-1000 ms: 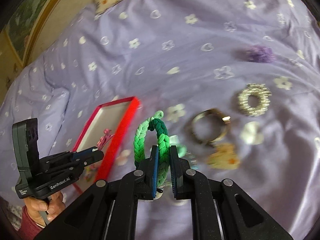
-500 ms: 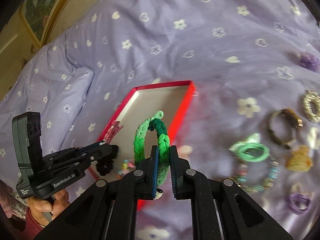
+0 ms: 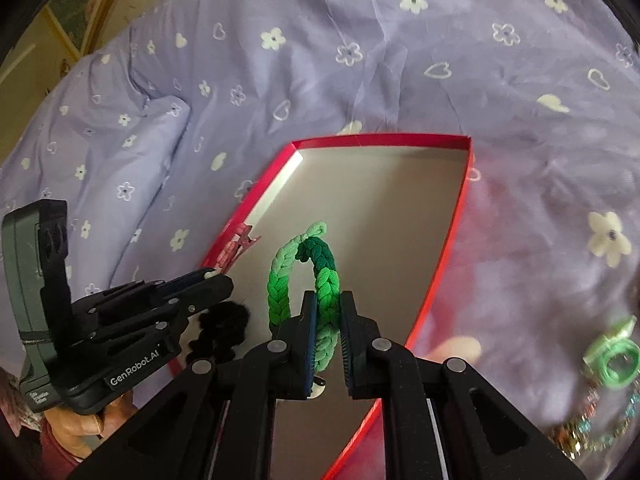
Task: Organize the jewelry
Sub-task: 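Carry the heart clip with the left tool while the right tool carries the green bracelet into the box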
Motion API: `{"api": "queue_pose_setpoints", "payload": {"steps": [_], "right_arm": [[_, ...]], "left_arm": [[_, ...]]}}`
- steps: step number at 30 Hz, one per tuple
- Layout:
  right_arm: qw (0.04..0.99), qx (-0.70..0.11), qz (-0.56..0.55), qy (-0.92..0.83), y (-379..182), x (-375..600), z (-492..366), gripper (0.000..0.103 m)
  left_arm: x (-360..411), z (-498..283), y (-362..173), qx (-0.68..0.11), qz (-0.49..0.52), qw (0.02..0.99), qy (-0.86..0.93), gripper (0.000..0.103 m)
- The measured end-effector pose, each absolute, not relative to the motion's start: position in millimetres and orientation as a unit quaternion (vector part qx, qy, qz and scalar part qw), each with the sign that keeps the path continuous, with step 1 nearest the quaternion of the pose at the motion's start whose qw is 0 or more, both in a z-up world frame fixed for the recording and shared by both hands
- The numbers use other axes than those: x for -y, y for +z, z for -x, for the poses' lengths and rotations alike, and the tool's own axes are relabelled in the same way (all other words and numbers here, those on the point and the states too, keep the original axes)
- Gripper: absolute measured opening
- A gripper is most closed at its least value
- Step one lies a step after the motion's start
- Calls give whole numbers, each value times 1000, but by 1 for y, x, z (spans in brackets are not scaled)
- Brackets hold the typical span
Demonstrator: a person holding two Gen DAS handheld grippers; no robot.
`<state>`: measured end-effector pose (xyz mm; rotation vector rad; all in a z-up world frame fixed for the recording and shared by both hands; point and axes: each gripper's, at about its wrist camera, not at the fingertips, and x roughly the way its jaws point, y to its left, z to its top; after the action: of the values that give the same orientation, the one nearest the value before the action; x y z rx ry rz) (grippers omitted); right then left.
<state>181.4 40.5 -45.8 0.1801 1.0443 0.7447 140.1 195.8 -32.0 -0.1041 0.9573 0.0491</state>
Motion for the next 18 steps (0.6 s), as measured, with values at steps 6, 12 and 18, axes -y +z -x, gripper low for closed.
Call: {"api": "queue_pose_setpoints", "payload": {"steps": [6, 12, 18], "right_arm": [[794, -500, -61, 341, -58, -56, -193, 10], [797, -501, -33, 335, -63, -66, -196, 10], [799, -500, -17, 334, -63, -71, -198, 12]], "left_arm": [[-199, -156, -48, -479, 29, 877, 35, 15], [-199, -163, -56, -487, 19, 873, 37, 15], [-195, -165, -64, -493, 13, 869, 39, 15]]}}
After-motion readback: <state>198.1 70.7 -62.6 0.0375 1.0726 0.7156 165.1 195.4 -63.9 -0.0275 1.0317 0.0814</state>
